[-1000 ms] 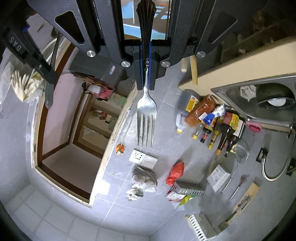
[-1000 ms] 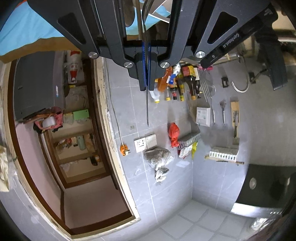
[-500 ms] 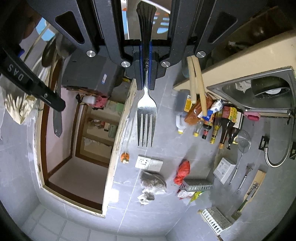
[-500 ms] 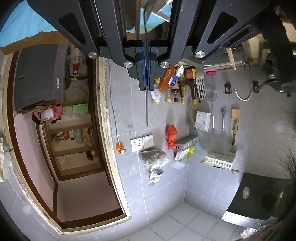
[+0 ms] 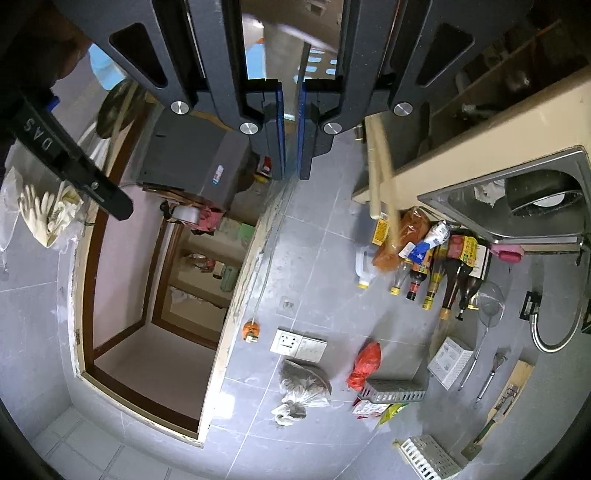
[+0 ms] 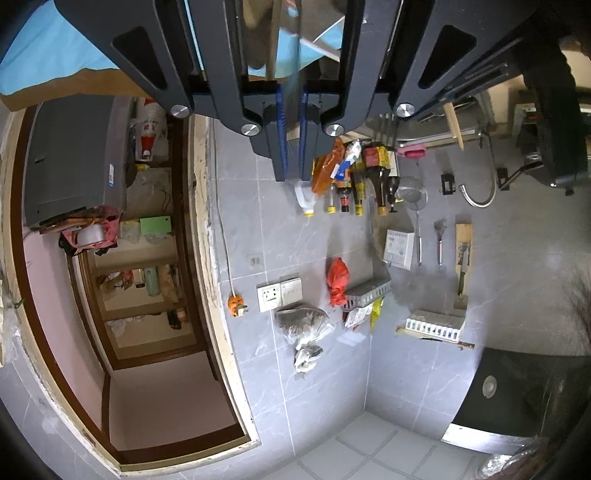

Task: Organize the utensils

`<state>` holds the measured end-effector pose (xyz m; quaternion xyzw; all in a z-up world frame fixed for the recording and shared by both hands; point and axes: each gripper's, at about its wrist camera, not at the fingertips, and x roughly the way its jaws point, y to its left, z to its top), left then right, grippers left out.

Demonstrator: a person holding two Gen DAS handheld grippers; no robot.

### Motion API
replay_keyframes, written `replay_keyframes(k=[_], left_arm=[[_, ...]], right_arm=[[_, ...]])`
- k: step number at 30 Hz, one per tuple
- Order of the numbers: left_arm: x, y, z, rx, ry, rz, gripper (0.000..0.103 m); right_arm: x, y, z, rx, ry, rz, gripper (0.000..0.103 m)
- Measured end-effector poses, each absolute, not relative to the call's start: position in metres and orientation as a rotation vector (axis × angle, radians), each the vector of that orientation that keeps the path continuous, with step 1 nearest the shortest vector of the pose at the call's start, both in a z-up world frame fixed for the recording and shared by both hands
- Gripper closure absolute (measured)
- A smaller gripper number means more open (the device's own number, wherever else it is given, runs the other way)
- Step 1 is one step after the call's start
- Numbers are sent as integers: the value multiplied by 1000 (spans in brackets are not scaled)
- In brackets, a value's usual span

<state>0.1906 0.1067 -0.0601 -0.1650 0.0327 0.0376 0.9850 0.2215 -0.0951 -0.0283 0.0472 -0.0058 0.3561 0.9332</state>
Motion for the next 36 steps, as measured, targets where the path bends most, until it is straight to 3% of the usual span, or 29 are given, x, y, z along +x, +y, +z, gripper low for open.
replay_keyframes(k=[6, 8, 14, 21, 30, 32, 33, 36], left_arm=[[181, 108, -42, -354, 98, 43, 92], [178, 107, -35, -360, 110, 35, 84], [170, 100, -10, -348, 170, 11, 72], [166, 84, 6, -311, 269, -27, 56], [153, 55, 9, -270, 368, -45, 26], [148, 50, 11, -275, 376, -51, 18], [144, 47, 11, -275, 376, -55, 17], [132, 38, 16, -265, 372, -51, 10]], right_arm=[[216, -100, -16, 119, 2, 733, 94], [214, -105, -8, 128, 6, 728, 90], [206, -127, 7, 150, 53, 666, 87], [194, -161, 14, 163, 133, 570, 72], [171, -200, 16, 164, 230, 490, 46], [163, -209, 17, 167, 251, 469, 34], [161, -212, 18, 170, 258, 462, 28], [150, -224, 20, 174, 284, 439, 22]])
